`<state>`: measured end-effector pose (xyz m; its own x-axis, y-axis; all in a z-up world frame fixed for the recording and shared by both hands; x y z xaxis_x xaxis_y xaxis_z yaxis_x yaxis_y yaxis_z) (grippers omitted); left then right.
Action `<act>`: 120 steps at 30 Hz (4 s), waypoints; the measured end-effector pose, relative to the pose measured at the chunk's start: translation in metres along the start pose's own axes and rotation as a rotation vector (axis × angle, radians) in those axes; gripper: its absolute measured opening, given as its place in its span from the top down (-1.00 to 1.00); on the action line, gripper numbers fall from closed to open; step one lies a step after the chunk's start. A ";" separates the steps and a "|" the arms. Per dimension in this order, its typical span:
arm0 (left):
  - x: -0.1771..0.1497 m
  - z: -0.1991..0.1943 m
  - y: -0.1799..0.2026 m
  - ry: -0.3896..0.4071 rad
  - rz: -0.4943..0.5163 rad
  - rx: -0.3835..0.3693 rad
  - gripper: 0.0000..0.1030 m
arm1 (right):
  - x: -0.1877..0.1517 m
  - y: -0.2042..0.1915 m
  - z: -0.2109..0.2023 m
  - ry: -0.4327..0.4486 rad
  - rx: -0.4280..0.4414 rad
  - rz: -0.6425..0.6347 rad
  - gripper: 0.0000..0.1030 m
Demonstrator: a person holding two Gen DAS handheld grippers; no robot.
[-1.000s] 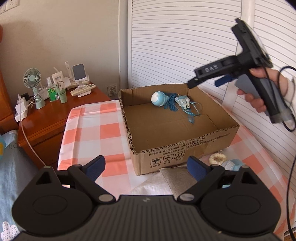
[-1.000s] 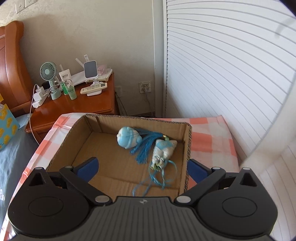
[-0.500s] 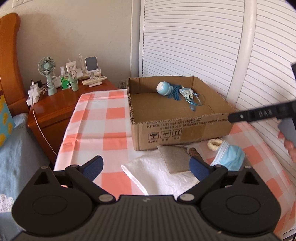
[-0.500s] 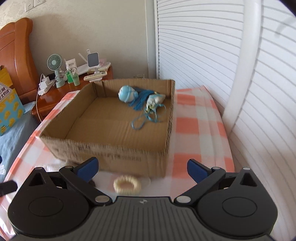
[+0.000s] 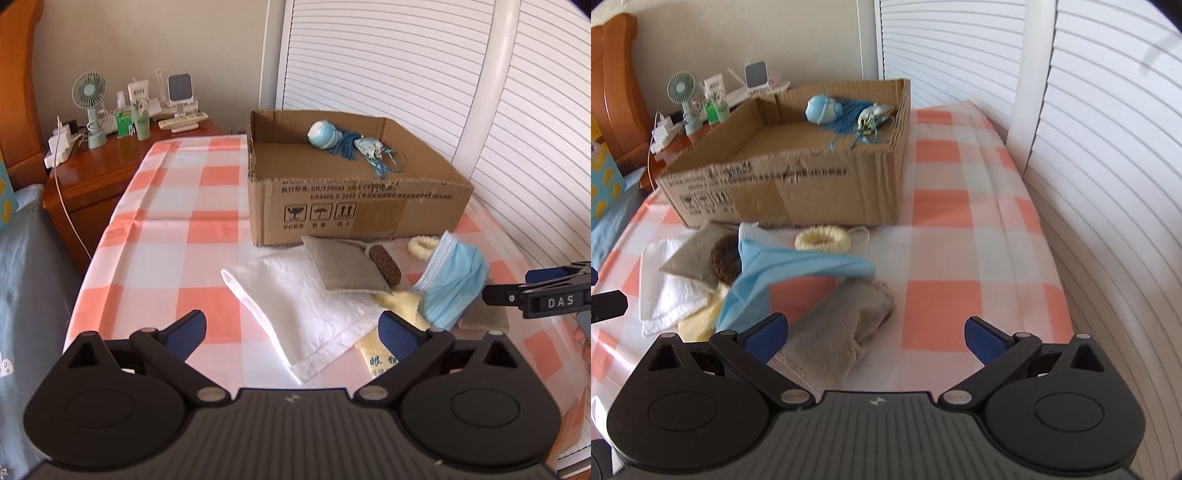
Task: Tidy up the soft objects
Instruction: 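Withdraw both tools from the box back toward the remaining soft items, then grasp the brown knitted scrunchie with the left tool while the right tool approaches the grey sachet, then close the right tool on the grey fabric sachet while the left tool holds the scrunchie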
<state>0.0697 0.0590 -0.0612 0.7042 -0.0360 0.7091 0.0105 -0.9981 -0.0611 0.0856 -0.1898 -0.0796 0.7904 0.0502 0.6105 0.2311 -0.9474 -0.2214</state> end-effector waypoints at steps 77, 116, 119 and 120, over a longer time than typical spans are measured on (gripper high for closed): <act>0.017 0.061 0.124 0.169 0.529 -0.021 0.31 | -0.016 0.009 0.013 0.046 0.011 -0.109 -0.95; 0.025 0.061 0.085 0.120 0.353 -0.027 0.26 | -0.003 0.015 0.018 0.066 -0.100 -0.115 -0.56; 0.024 0.062 0.086 0.128 0.365 -0.021 0.25 | -0.003 0.013 0.019 0.065 -0.097 -0.122 -0.56; 0.024 0.062 0.087 0.130 0.369 -0.017 0.25 | -0.002 0.012 0.020 0.065 -0.094 -0.127 -0.56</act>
<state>0.1319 -0.0257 -0.0934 0.5624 -0.3975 0.7250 -0.2392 -0.9176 -0.3175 0.0977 -0.1949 -0.0987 0.7194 0.1535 0.6774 0.2699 -0.9604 -0.0691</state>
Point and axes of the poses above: each gripper's, at about its wrist camera, not at the fingertips, and z roughly the way its jaws point, y to its right, x to its top, the point moved 3 cm from there along z, roughly the way its jaws point, and after that the axes turned 13 degrees about x, right-handed, at the moved point
